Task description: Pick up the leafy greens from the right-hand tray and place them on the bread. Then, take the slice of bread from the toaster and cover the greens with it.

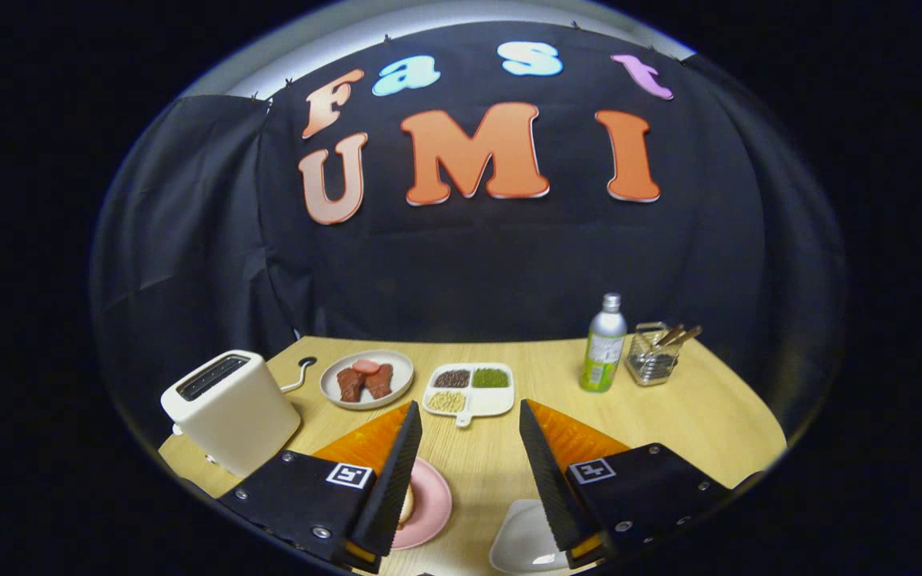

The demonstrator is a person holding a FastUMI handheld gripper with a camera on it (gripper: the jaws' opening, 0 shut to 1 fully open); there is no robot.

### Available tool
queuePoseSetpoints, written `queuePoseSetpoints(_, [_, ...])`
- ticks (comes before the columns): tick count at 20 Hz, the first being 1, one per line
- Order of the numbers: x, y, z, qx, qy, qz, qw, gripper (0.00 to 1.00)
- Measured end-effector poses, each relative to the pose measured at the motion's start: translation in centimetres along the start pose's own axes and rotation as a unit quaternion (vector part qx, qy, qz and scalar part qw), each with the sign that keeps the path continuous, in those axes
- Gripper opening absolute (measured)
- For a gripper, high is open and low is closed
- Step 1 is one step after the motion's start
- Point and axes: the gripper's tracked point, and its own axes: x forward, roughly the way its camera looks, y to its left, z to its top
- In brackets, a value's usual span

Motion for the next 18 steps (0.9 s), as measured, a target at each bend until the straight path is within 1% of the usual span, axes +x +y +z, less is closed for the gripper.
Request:
queuePoseSetpoints(1, [-0.6,-0.4,1.4,-0.007,-0.025,-0.006,1.0,0.75])
queuePoseSetpoints(3, [-2.0,-1.0,2.9,-0.019,-0.05,-0.013,0.998,0.76])
queuePoseSetpoints(8, [-4.0,-1.5,5.5,-0.038,-0.094,-0.033,0.994,0.89])
queuePoseSetpoints(10, [-4.7,-1.7,6.7,-0.046,-0.117,-0.044,0.991,0.92])
queuePoseSetpoints(15, [-6.6,-0.9,8.4,-0.052,-0.156,-0.043,0.985,0.97])
queuePoseSetpoints(18, [-7.2,-0.5,8.0,-0.04,-0.151,-0.03,0.987,0.97])
